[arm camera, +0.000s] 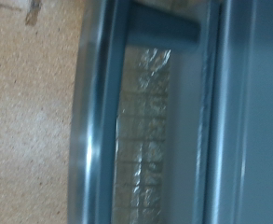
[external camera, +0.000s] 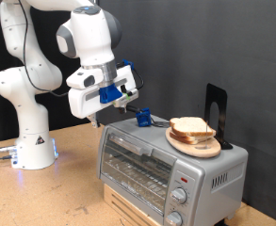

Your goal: Make a piece of toast with the oven

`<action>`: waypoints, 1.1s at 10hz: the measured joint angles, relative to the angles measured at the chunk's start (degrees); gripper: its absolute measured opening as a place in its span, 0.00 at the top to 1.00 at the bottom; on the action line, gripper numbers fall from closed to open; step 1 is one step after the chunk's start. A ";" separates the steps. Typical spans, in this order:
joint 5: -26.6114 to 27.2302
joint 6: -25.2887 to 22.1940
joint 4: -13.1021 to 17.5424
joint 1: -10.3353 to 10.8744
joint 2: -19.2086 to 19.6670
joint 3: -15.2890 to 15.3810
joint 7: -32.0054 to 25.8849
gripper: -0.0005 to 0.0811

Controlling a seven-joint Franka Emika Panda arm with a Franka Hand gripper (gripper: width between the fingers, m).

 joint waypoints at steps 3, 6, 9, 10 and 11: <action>-1.08 4.74 -2.50 -0.02 2.70 0.30 0.14 0.00; -1.48 9.33 -3.59 -0.01 5.71 0.54 0.92 0.00; -2.72 9.40 -3.55 -0.55 5.65 0.31 0.94 0.00; -4.14 9.28 -3.55 -1.28 5.54 0.20 1.21 0.00; -5.17 9.23 -3.60 -2.14 5.48 0.09 1.46 0.00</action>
